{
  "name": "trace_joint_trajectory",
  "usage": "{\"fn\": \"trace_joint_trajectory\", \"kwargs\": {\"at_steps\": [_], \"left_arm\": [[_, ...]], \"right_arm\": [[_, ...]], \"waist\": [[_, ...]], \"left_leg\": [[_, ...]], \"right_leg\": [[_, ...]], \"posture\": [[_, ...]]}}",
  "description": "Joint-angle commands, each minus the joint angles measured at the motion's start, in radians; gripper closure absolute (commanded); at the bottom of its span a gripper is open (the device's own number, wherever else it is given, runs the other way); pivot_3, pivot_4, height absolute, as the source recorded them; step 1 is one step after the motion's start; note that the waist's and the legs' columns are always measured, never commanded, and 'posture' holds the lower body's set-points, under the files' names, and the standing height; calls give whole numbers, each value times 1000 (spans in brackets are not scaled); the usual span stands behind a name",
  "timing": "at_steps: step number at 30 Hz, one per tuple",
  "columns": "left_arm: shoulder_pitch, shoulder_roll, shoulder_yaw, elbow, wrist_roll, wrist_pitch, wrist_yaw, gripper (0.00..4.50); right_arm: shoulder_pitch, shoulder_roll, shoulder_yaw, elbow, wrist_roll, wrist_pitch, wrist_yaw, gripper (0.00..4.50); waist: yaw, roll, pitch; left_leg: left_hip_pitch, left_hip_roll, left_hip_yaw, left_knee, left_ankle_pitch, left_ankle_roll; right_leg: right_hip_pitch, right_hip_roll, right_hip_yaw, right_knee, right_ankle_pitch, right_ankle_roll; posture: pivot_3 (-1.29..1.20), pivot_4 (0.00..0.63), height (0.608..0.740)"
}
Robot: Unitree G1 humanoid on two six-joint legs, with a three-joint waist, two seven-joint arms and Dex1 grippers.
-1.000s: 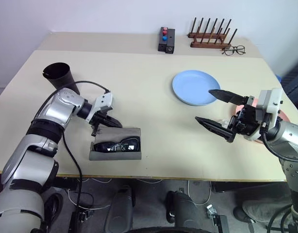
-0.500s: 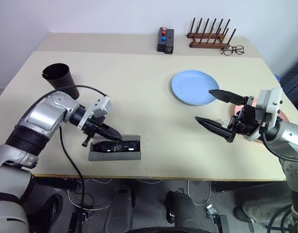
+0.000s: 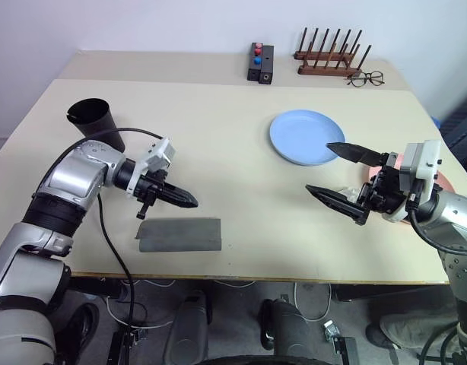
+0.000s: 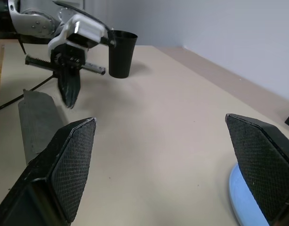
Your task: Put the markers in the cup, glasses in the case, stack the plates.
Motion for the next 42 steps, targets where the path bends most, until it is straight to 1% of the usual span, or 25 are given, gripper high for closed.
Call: {"fn": "trace_joint_trajectory", "kwargs": {"at_steps": [1, 3, 6, 10, 11, 12, 13, 18, 20, 24, 26, 30, 35, 38, 42], "left_arm": [[-110, -41, 145, 52, -76, 117, 40, 4454], [-171, -65, 204, 96, -99, 179, 70, 4454], [-227, -92, 273, 139, -106, 190, 101, 3622], [-225, -85, 311, 77, -136, 233, 62, 1619], [-219, -91, 315, 64, -132, 230, 67, 1051], [-209, -97, 316, 46, -133, 235, 69, 634], [-192, -102, 317, 21, -133, 234, 71, 60], [-138, -119, 327, -67, -145, 244, 82, 19], [-122, -129, 339, -94, -143, 230, 106, 19], [-104, -132, 352, -135, -155, 247, 123, 19], [-89, -132, 358, -163, -151, 219, 119, 19], [-72, -127, 359, -208, -165, 234, 128, 19], [-49, -124, 364, -240, -182, 252, 142, 19], [-38, -123, 366, -238, -184, 247, 147, 19], [-32, -119, 370, -246, -196, 263, 153, 19]], "right_arm": [[-17, -2, -18, 2, -18, -18, -9, 0], [-22, -3, -20, 15, -27, -9, -23, 0], [-26, -12, -20, 34, -37, 13, -39, 0], [-4, -47, 6, 142, -151, 34, -69, 0], [-6, -51, 7, 161, -176, 26, -78, 0], [-8, -58, 3, 172, -179, 37, -76, 0], [-10, -67, 1, 178, -182, 53, -76, 0], [-52, -94, -15, 217, -114, 236, -86, 0], [-42, -117, 21, 201, -175, 222, -87, 0], [-93, -111, 57, 253, -221, 281, -147, 0], [-81, -135, 83, 262, -263, 263, -132, 0], [-77, -168, 149, 291, -363, 243, -139, 0], [-92, -193, 193, 266, -382, 349, -130, 0], [-129, -180, 180, 292, -372, 387, -138, 0], [-195, -158, 114, 324, -319, 436, -145, 0]], "waist": [[-1, 0, 0], [-2, 0, 0], [-6, 0, 0], [-8, 0, 0], [-8, 0, 0], [-8, 0, 0], [-7, 0, 0], [-5, 0, 0], [-4, 0, 0], [-5, 0, 0], [-5, 0, 0], [-4, 0, 0], [-5, 0, 0], [-8, 0, 0], [-9, 0, 0]], "left_leg": [[0, 0, 0, 0, 0, 0], [0, 0, 0, 0, 0, 0], [0, 0, 0, -1, 0, 0], [1, 0, 0, -2, 0, 0], [1, 0, 0, -2, 0, 0], [1, 0, 0, -1, 0, 0], [1, 0, 0, -1, 0, 0], [1, 0, 0, -1, 0, 0], [1, 0, 0, -1, 0, 0], [1, 0, 0, -1, 0, 0], [1, 0, 0, -1, 0, 0], [1, 0, 0, -1, 0, 0], [1, 0, 0, -1, 0, 0], [1, 0, 0, -1, 0, 0], [1, 0, 0, -1, 0, 0]], "right_leg": [[0, 0, 0, 0, 0, 0], [0, 0, 0, 0, 0, 0], [0, 0, 0, 0, 0, 0], [0, 0, 0, 1, 0, 0], [0, 0, 0, 1, 0, 0], [0, 0, 0, 1, 0, 0], [0, 0, 0, 1, 0, 0], [1, 0, 0, 1, 0, 0], [0, 0, 0, 1, 0, 0], [0, 0, 0, 1, 0, 0], [1, 0, 0, 1, 0, 0], [0, 0, 0, 1, 0, 0], [0, 0, 0, 1, 0, 0], [0, 0, 0, 1, 0, 0], [0, 0, 0, 1, 0, 0]], "posture": [[0, 150, 740], [0, 150, 740], [0, 150, 740], [0, 150, 740], [0, 150, 740], [0, 150, 740], [0, 150, 740], [0, 150, 740], [0, 150, 740], [0, 150, 740], [0, 150, 740], [0, 150, 740], [0, 150, 740], [0, 150, 740], [0, 150, 740]]}}
